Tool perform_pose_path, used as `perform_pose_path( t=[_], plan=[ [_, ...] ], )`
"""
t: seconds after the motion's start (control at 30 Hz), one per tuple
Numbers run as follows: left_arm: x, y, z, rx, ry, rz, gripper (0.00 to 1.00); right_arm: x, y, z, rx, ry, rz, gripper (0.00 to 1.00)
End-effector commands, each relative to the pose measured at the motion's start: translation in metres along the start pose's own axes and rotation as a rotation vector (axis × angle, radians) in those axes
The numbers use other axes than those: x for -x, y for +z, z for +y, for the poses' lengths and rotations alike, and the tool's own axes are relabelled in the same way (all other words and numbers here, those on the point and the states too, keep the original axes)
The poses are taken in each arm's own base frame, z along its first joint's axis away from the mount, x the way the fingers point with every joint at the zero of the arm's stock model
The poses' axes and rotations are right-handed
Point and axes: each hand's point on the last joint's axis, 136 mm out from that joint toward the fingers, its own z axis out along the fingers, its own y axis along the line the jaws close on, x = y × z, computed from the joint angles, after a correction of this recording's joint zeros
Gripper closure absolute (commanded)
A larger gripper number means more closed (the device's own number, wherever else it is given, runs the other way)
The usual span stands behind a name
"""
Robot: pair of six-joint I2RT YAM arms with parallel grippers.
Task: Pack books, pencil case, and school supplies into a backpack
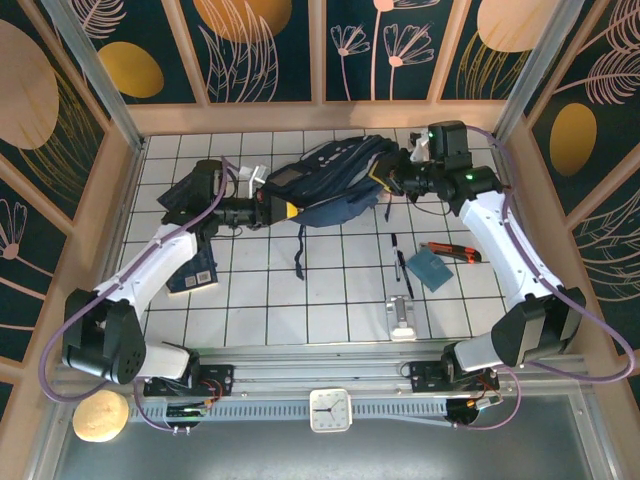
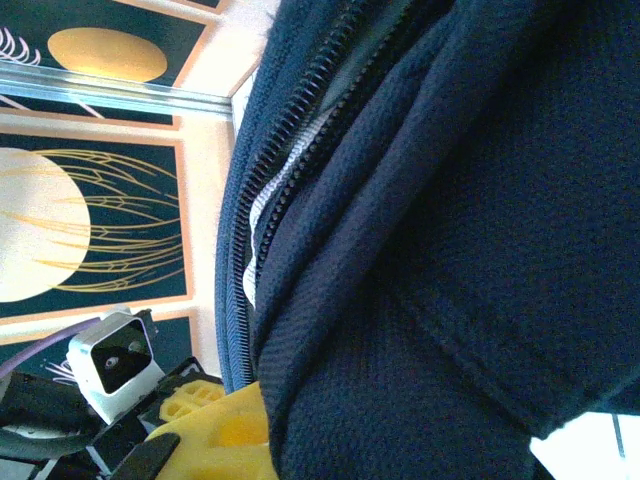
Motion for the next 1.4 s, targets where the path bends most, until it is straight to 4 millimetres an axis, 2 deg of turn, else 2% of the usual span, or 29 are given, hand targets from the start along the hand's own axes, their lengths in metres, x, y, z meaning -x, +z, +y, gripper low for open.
perform_pose_path(
  t=[0.0,0.1,0.23,0.33,0.47,0.53,0.63,0.67,0.7,0.73,0.8,0.83,0.9,1.0,1.03,1.07,1.1,1.13,1.2,1.3,1.37],
  plan=[
    [-0.004,-0.023,0.018,0.089,0.009,-0.025,1.0,0.031,-0.029,0.043,0.119,-0.098,-0.142,1.0],
    [-0.005,-0.042,0.047,0.221,-0.006,-0.05,1.0,0.035,-0.032,0.046,0.116,-0.102,-0.148,1.0],
    [-0.017,-0.066,0.097,0.495,-0.006,-0.033,1.0,0.036,-0.034,0.05,0.122,-0.099,-0.147,1.0],
    [-0.022,-0.081,0.128,0.662,-0.01,-0.035,1.0,0.036,-0.033,0.051,0.135,-0.084,-0.143,1.0],
    [-0.032,-0.092,0.157,0.79,-0.038,-0.039,1.0,0.035,-0.03,0.053,0.143,-0.076,-0.138,1.0],
    [-0.032,-0.092,0.162,0.801,-0.039,-0.05,1.0,0.032,-0.025,0.055,0.142,-0.077,-0.128,1.0],
    [-0.027,-0.09,0.158,0.786,-0.024,-0.065,1.0,0.024,-0.015,0.058,0.142,-0.082,-0.105,1.0],
    [-0.024,-0.089,0.154,0.769,-0.009,-0.07,0.94,0.022,-0.011,0.058,0.141,-0.082,-0.099,1.0],
    [-0.02,-0.087,0.145,0.734,0.02,-0.075,0.77,0.019,-0.007,0.059,0.142,-0.081,-0.091,1.0],
    [-0.015,-0.087,0.135,0.706,0.048,-0.093,0.66,0.016,-0.003,0.059,0.143,-0.081,-0.084,1.0],
    [-0.004,-0.091,0.11,0.657,0.116,-0.154,0.51,0.01,0.003,0.061,0.148,-0.082,-0.068,1.0],
    [0.002,-0.096,0.096,0.64,0.155,-0.196,0.4,0.006,0.006,0.06,0.148,-0.082,-0.056,1.0],
    [0.005,-0.098,0.082,0.619,0.185,-0.212,0.31,-0.003,0.01,0.057,0.144,-0.086,-0.038,1.0],
    [0.0,-0.095,0.08,0.591,0.187,-0.212,0.25,-0.028,0.02,0.029,0.104,-0.057,0.002,1.0],
    [-0.001,-0.094,0.081,0.587,0.18,-0.209,0.24,-0.04,0.025,0.013,0.074,-0.041,0.016,0.96],
    [-0.002,-0.094,0.082,0.583,0.177,-0.209,0.24,-0.05,0.029,-0.002,0.043,-0.022,0.032,0.86],
    [-0.002,-0.093,0.081,0.577,0.178,-0.21,0.23,-0.066,0.032,-0.02,0.013,0.001,0.056,0.68],
    [-0.001,-0.093,0.08,0.574,0.18,-0.211,0.22,-0.077,0.035,-0.031,-0.006,0.012,0.074,0.55],
    [0.001,-0.091,0.079,0.571,0.185,-0.206,0.22,-0.101,0.037,-0.057,-0.082,0.027,0.103,0.37],
    [0.005,-0.082,0.075,0.569,0.216,-0.19,0.22,-0.126,0.031,-0.098,-0.227,0.028,0.139,0.24],
    [0.005,-0.072,0.074,0.577,0.245,-0.166,0.21,-0.133,0.019,-0.12,-0.32,0.044,0.137,0.23]
  ],
)
